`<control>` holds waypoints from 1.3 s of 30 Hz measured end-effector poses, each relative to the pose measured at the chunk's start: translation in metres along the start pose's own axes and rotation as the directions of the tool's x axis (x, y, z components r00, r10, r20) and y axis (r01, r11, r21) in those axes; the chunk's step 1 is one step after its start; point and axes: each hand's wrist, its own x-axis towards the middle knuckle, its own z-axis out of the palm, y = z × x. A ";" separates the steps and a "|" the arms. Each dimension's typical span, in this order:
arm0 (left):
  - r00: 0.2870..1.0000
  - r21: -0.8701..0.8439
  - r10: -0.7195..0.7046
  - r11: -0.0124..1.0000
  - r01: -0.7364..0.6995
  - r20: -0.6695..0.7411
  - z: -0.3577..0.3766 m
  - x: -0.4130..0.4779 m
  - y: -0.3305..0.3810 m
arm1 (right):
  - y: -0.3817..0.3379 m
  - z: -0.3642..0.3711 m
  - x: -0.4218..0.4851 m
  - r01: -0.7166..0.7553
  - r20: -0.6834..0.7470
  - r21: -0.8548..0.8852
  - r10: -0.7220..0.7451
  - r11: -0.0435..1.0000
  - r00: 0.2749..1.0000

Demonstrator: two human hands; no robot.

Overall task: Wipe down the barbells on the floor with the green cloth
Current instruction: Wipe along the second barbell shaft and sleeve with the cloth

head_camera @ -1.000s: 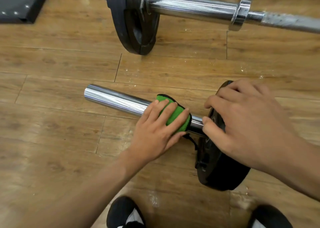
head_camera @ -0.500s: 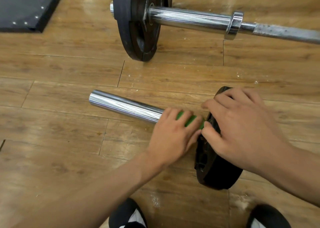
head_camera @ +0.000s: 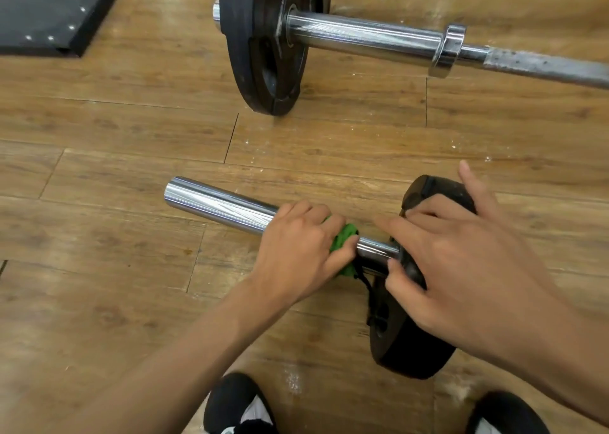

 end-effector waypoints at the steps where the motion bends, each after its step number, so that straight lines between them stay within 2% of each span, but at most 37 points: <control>1: 1.000 0.007 -0.017 1.000 0.016 0.007 -0.003 -0.005 -0.009 | -0.002 0.000 -0.003 0.010 0.005 -0.002 -0.010 1.000 1.000; 7: 0.993 0.013 -0.119 0.993 0.119 -0.014 -0.017 -0.036 -0.056 | -0.005 0.002 -0.012 0.117 -0.006 0.011 -0.117 0.993 0.993; 10: 0.976 0.036 -0.215 0.976 0.217 -0.033 -0.022 -0.050 -0.077 | -0.006 0.005 -0.014 0.143 -0.029 0.036 -0.142 0.989 0.989; 16: 0.935 0.103 -0.350 0.930 0.353 -0.051 -0.026 -0.071 -0.093 | -0.024 0.014 -0.029 0.163 0.049 0.066 -0.167 0.984 0.985; 19: 0.947 0.103 -0.321 0.941 0.321 -0.021 -0.020 -0.067 -0.063 | -0.033 0.016 -0.034 0.150 0.057 0.072 -0.154 0.986 0.986; 25: 0.997 -0.023 -0.066 0.998 0.065 -0.049 0.001 -0.058 0.036 | -0.029 0.013 -0.037 0.117 0.009 0.138 -0.119 0.983 0.993; 29: 0.994 -0.009 0.081 0.997 -0.081 -0.072 0.000 -0.065 0.016 | -0.026 0.013 -0.039 0.140 -0.028 0.146 -0.137 0.979 0.990; 36: 0.976 0.064 -0.081 0.993 0.096 -0.204 -0.028 -0.091 -0.125 | -0.019 0.014 -0.032 0.126 -0.021 0.128 -0.124 0.984 0.992; 39: 0.952 0.078 -0.171 0.977 0.197 -0.255 -0.024 -0.090 -0.141 | -0.016 0.013 -0.025 0.101 -0.020 0.120 -0.099 0.988 0.995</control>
